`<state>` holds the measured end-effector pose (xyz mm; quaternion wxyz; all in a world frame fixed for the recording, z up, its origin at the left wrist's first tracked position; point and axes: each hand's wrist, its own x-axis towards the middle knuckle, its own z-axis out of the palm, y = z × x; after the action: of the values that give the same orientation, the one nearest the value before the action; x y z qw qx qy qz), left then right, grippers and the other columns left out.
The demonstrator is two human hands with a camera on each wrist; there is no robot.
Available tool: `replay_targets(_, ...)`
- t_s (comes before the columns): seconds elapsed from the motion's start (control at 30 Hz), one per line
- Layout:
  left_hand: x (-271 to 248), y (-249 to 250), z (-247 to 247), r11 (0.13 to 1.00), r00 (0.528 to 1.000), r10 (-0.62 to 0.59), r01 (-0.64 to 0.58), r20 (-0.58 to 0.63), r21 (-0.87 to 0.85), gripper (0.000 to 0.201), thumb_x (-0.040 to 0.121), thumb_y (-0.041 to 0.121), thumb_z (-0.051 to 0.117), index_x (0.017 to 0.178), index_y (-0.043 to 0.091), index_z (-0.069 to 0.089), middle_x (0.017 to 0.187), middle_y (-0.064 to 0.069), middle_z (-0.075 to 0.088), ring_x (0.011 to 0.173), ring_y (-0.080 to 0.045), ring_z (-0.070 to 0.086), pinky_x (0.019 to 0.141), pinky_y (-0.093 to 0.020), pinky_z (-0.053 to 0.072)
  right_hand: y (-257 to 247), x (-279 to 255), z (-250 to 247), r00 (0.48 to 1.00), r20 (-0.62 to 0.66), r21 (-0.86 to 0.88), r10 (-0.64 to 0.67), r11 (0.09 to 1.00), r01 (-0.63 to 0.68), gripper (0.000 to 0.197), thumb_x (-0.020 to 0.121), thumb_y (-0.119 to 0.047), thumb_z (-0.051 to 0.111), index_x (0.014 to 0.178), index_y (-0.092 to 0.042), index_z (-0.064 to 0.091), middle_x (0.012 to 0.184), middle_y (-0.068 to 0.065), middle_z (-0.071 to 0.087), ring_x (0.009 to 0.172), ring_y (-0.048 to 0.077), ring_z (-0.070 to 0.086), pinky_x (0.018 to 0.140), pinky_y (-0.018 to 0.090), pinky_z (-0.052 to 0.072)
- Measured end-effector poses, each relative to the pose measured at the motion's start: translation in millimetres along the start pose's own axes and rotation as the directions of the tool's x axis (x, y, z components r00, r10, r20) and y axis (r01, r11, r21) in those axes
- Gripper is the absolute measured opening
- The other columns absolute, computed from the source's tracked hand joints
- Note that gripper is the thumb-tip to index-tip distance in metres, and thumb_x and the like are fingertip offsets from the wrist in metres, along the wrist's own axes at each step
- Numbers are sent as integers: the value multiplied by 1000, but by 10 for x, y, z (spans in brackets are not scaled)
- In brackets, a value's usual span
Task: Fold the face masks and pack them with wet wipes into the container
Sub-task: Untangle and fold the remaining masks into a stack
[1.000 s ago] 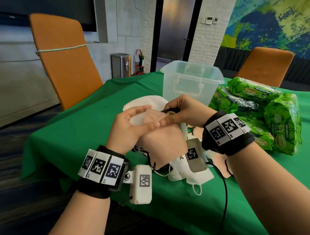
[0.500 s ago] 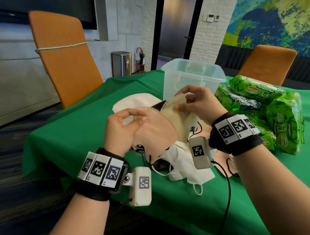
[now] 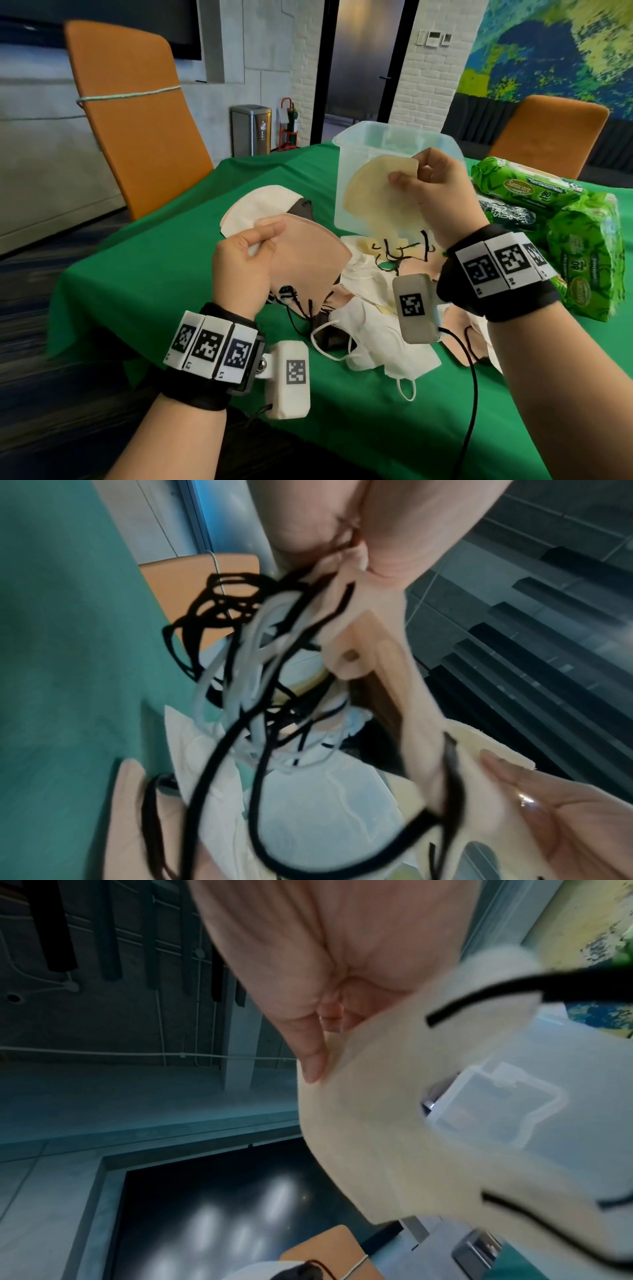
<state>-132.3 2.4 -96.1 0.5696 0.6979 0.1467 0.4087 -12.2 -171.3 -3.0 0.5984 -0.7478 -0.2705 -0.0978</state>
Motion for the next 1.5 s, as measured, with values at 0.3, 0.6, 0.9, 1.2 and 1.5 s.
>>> replay_targets(0.3,-101,176,102,976,993,-4,29,117,-214,19,88,37,54,83,36,72,90,6,68,90,-6,61,81,-14,44,-198,-379,371,954,97,-321,-284,898,300,26,82,-11,63,72,-23,43,62,-13,41,56,0,37,53,13,31)
replay_targets(0.6,-149,136,93,950,986,-32,81,161,-303,15,78,17,68,91,23,70,90,5,74,90,-12,68,83,-31,51,-132,-542,514,872,489,-70,-13,996,54,40,87,-43,30,99,-26,65,93,7,65,75,13,59,67,18,40)
replay_targets(0.9,-205,179,103,946,965,28,59,261,-317,35,80,-8,63,91,25,68,83,10,73,80,-9,67,76,-23,53,-101,-442,491,913,372,-378,-169,870,315,25,70,-17,77,93,-17,68,94,3,45,88,19,46,77,24,36)
replay_targets(1.2,-153,145,87,931,984,-3,67,176,-360,28,77,-9,66,84,18,67,72,11,72,70,-6,67,70,-23,56,-41,-360,338,933,342,-255,-109,945,204,26,77,-8,71,69,-26,54,71,-2,60,67,13,53,70,28,46)
replay_targets(1.5,-155,147,84,951,989,45,1,140,-310,34,75,-5,70,85,27,69,80,15,73,80,-7,68,82,-36,55,10,-305,311,930,367,-136,-3,989,57,26,78,-4,69,99,-16,59,66,-2,56,65,16,51,67,32,45)
